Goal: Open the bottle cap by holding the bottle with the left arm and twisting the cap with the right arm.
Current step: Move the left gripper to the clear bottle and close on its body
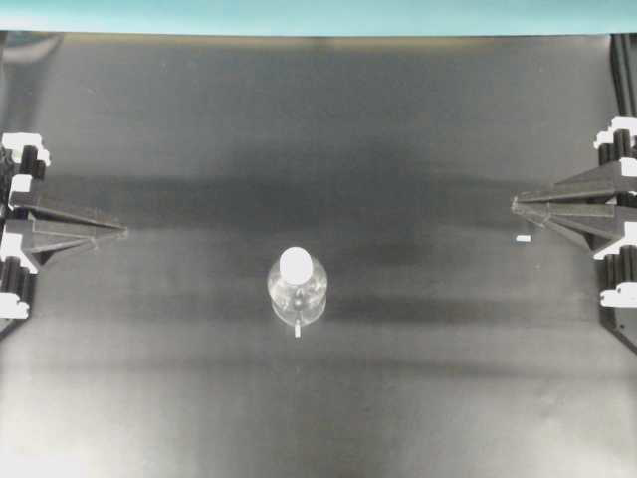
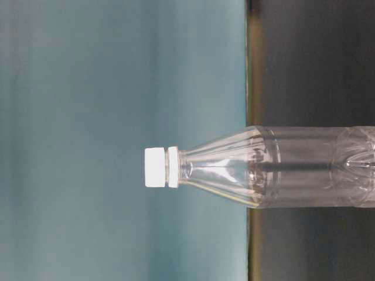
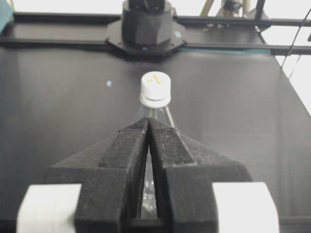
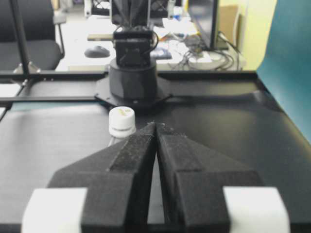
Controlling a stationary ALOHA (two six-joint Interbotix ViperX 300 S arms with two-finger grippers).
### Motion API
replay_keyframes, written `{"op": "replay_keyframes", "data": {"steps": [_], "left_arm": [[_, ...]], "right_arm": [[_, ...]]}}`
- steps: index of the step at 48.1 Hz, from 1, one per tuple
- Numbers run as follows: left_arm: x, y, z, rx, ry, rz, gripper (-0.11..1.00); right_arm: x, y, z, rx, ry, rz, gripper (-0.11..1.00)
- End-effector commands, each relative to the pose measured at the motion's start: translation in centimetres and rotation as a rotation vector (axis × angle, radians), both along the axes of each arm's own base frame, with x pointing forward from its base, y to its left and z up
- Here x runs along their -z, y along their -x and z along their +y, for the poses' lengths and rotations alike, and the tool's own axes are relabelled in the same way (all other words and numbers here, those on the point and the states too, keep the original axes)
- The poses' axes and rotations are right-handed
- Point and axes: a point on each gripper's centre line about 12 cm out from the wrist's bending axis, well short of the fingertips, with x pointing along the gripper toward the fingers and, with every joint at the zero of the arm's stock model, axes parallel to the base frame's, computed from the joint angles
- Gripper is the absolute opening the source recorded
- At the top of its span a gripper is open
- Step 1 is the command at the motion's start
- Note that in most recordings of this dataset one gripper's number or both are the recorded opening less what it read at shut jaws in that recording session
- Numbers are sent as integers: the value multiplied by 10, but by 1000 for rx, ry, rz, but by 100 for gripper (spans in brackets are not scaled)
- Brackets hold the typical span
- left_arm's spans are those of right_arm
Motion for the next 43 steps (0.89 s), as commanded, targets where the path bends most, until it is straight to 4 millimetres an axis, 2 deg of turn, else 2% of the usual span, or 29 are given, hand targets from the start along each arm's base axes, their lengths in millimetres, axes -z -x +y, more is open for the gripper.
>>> {"op": "replay_keyframes", "data": {"steps": [1, 6, 10, 14, 24, 27, 30, 33, 39, 43], "left_arm": [[-4, -10, -1, 6, -34, 12, 14], [-14, -21, -1, 6, -43, 9, 10], [-23, -31, -2, 8, -50, 4, 10], [-30, -44, -2, 12, -51, 6, 10], [-30, -81, -1, 10, -38, 40, 10], [-29, -91, -3, 16, -32, 37, 14], [-29, -101, -4, 21, -30, 34, 22], [-27, -111, -5, 24, -30, 29, 35], [-23, -131, -8, 34, -14, 12, 72], [-19, -145, -10, 44, 24, 0, 92]], "right_arm": [[-2, -2, -5, 24, -1, -5, 15], [-1, -3, -6, 29, -24, 21, 25], [1, -4, -6, 28, -30, 69, 20], [4, -5, -5, 26, -30, 120, 19], [8, -8, -6, 29, -31, 193, 19], [12, -9, -7, 35, -32, 218, 19], [14, -10, -7, 37, -32, 233, 19], [16, -11, -8, 40, -32, 239, 20], [17, -11, -9, 45, -35, 247, 20], [17, -11, -11, 52, -36, 247, 20]]}}
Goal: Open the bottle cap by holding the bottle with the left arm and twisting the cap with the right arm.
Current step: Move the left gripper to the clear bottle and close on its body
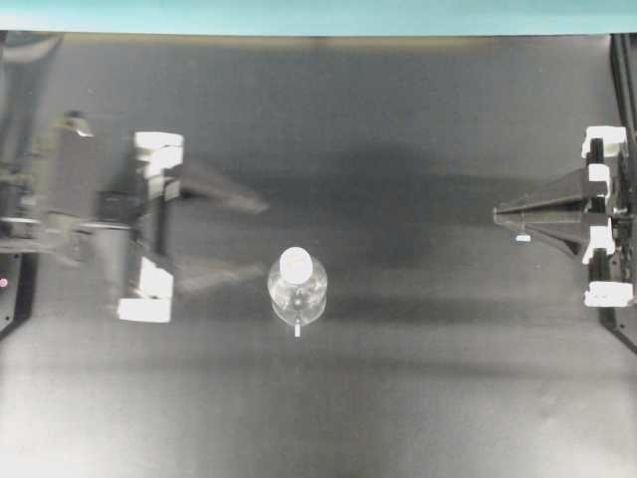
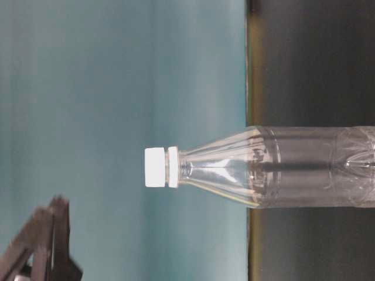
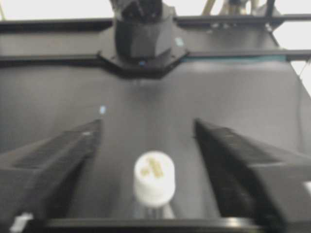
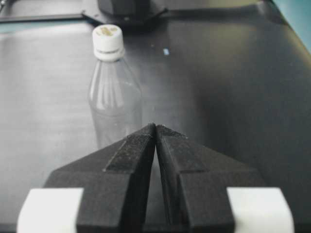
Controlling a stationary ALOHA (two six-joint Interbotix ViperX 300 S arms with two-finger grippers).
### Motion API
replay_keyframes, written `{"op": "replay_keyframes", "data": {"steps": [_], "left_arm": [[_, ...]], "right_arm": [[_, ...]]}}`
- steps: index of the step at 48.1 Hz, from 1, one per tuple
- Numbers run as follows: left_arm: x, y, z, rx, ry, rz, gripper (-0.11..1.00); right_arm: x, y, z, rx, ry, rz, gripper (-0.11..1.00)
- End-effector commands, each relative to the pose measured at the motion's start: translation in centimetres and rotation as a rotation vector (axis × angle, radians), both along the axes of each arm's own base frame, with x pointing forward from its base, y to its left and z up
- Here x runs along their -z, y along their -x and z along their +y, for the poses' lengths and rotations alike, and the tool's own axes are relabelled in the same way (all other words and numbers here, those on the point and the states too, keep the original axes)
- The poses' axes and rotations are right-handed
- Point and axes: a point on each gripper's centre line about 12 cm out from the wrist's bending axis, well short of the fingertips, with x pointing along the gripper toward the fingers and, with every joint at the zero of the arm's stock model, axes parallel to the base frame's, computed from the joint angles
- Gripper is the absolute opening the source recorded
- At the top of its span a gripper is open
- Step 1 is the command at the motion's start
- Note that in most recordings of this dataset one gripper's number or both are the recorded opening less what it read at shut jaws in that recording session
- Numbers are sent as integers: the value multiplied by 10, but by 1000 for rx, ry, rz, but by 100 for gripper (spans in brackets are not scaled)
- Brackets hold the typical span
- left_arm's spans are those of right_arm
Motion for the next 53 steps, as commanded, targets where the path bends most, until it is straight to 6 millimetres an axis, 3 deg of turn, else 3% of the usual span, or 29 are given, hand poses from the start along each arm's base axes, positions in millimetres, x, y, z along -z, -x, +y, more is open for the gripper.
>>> {"op": "replay_keyframes", "data": {"steps": [1, 8, 17, 32, 43, 53], "left_arm": [[-5, -18, -2, 11, 31, -43, 95], [19, -42, -7, 24, 57, -23, 96], [53, -56, -11, 36, 52, 9, 97], [99, -49, 1, 4, 52, 68, 96], [123, -50, -1, 9, 57, 121, 97], [167, -54, -7, 22, 57, 221, 97]], "right_arm": [[-6, -3, -6, 29, -4, -14, 20], [-8, -2, -8, 41, -13, -23, 20], [-7, -2, -10, 60, -61, -21, 20], [-6, -1, -11, 73, -133, -15, 20], [-1, -1, -13, 97, -187, 19, 20], [0, -1, -15, 109, -208, 23, 20]]}}
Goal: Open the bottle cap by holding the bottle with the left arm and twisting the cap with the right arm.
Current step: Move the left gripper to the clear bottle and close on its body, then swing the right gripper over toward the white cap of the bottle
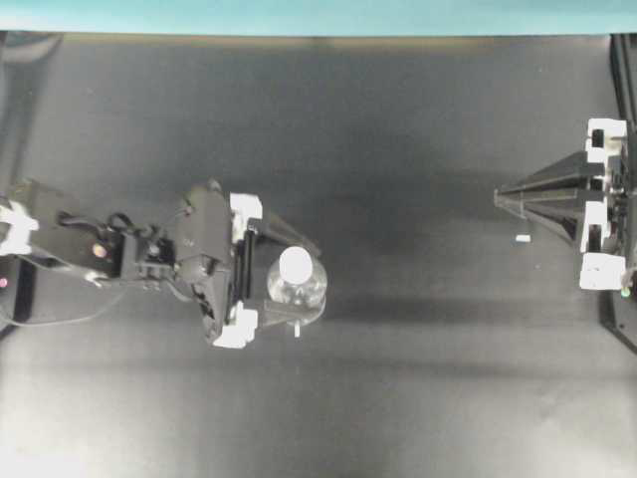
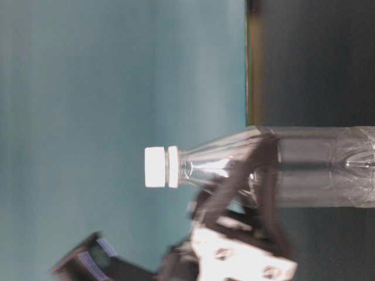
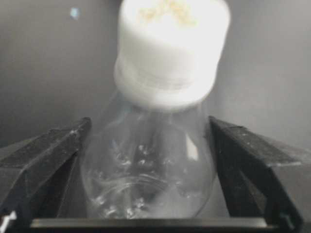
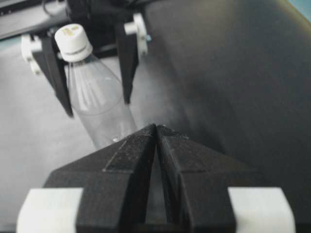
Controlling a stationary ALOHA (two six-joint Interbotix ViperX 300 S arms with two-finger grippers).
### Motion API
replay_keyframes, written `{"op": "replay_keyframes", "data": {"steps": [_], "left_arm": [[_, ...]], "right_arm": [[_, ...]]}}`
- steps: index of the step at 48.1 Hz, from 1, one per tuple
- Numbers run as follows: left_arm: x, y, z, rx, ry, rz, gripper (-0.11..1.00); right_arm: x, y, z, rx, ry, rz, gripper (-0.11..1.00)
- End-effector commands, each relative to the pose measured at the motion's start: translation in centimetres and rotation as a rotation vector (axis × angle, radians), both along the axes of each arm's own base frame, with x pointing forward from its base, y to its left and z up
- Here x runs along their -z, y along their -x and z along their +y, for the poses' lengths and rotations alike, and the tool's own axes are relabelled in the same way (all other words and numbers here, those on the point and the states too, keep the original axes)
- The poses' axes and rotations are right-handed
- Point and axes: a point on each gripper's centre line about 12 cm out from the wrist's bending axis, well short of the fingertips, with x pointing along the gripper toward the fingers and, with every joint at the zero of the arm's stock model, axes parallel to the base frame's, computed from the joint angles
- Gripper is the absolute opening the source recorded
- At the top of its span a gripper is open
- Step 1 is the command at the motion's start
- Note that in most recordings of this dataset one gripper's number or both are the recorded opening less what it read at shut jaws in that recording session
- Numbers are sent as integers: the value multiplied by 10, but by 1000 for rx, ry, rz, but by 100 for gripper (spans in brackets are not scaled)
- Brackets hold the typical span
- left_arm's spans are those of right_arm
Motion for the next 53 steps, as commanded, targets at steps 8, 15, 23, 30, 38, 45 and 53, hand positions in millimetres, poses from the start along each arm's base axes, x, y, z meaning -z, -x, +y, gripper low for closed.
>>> {"op": "replay_keyframes", "data": {"steps": [8, 15, 23, 30, 38, 45, 53], "left_arm": [[36, -4, -10, 27, 3, 56, 97], [57, 0, -13, 32, 7, 117, 97], [64, 2, -12, 32, 6, 146, 97], [70, 2, -11, 30, 5, 165, 97], [69, 1, -11, 28, 7, 160, 96], [68, -1, -11, 28, 7, 159, 94], [68, 0, -12, 30, 5, 160, 87]], "right_arm": [[-5, -3, -1, 11, -44, -13, 20], [-3, -2, 0, 15, -64, 9, 20], [-3, -1, 0, 16, -69, 14, 20], [-2, 0, 0, 14, -73, 25, 21], [2, 1, 3, 8, -105, 80, 25], [-11, -3, 11, -3, -211, 151, 33], [-37, -13, 27, -46, -258, 330, 49]]}}
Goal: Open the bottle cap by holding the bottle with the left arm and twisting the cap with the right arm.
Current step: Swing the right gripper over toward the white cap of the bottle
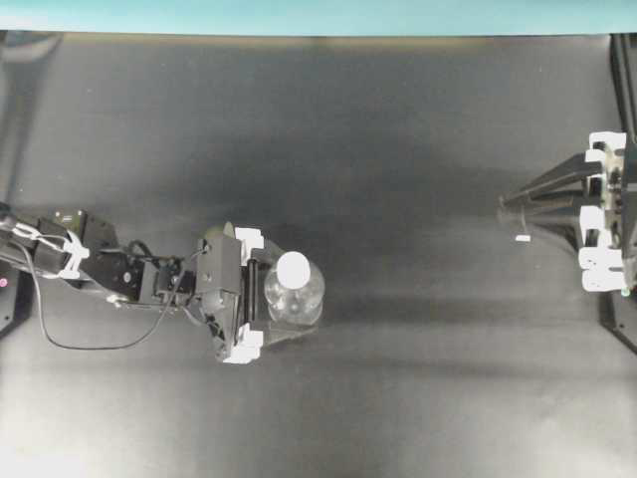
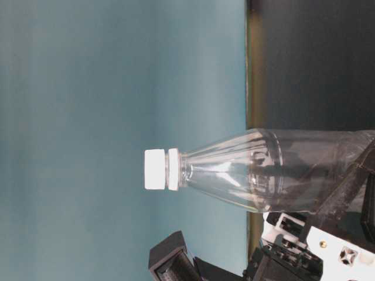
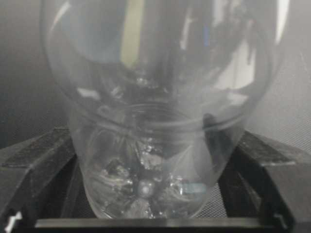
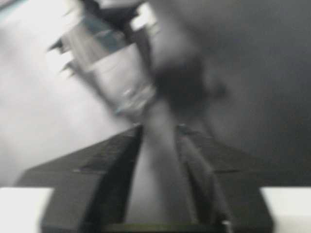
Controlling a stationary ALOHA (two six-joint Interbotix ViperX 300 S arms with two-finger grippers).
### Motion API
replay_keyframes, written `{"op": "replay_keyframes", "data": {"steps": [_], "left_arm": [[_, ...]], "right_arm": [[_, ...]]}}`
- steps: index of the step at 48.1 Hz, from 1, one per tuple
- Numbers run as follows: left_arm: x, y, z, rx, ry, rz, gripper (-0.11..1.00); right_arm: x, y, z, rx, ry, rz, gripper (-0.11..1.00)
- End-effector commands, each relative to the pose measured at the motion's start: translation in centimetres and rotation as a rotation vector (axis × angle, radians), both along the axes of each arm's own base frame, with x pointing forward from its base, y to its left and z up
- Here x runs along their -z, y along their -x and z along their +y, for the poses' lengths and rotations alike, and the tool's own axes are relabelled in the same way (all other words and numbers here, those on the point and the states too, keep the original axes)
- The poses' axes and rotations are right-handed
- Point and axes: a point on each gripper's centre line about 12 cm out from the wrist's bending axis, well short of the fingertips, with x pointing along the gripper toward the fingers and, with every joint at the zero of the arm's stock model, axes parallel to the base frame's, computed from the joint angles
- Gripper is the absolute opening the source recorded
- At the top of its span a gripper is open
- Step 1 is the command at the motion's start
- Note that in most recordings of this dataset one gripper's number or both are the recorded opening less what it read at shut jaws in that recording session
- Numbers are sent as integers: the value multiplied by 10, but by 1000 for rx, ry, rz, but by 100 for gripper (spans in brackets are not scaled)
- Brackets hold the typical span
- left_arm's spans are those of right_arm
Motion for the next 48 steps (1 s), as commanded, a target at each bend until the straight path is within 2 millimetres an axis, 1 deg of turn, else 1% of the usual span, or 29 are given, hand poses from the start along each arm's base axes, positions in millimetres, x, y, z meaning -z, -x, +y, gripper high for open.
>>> {"op": "replay_keyframes", "data": {"steps": [1, 6, 9, 11, 14, 19, 21, 30, 32, 39, 46, 48], "left_arm": [[-3, -3, -1, 3, 0, -14, 87], [-3, -3, -3, 8, -1, -14, 87], [-3, -3, -3, 8, -1, -14, 87], [-3, -3, -3, 9, -3, -14, 87], [-3, -3, -3, 9, -3, -14, 87], [-5, -4, -3, 9, -3, -19, 87], [-4, -4, -3, 10, -3, -17, 87], [-5, -4, -3, 8, -1, -19, 87], [-5, -4, -3, 9, -2, -20, 87], [-5, -4, -3, 9, -2, -20, 87], [-4, -3, -3, 10, -3, -16, 87], [-4, -3, -3, 9, -3, -16, 87]], "right_arm": [[-22, -10, 11, -43, -28, 91, 51], [-34, -25, 18, -67, -36, 244, 67], [-46, -41, 19, -67, -46, 330, 79], [-51, -51, 20, -62, -54, 380, 87], [-59, -68, 20, -45, -71, 444, 93], [-73, -99, 21, -27, -91, 519, 93], [-76, -115, 22, -24, -100, 553, 92], [-83, -173, 30, 8, -200, 645, 92], [-80, -187, 31, 26, -214, 674, 92], [-70, -222, 34, 68, -250, 707, 92], [-61, -245, 35, 134, -310, 701, 92], [-59, -248, 34, 159, -331, 704, 92]]}}
